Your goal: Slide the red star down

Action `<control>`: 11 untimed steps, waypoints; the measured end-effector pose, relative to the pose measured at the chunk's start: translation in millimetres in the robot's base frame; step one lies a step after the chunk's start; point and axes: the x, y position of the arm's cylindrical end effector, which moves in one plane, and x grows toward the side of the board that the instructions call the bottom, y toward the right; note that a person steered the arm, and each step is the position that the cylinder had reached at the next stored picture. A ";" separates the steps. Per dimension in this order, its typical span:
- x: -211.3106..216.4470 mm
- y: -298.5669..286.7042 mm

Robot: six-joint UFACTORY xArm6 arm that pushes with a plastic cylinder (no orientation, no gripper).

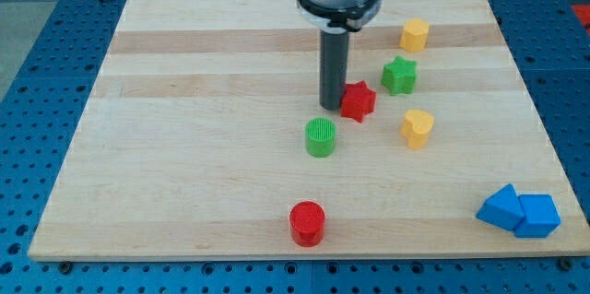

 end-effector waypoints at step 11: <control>118.6 34.9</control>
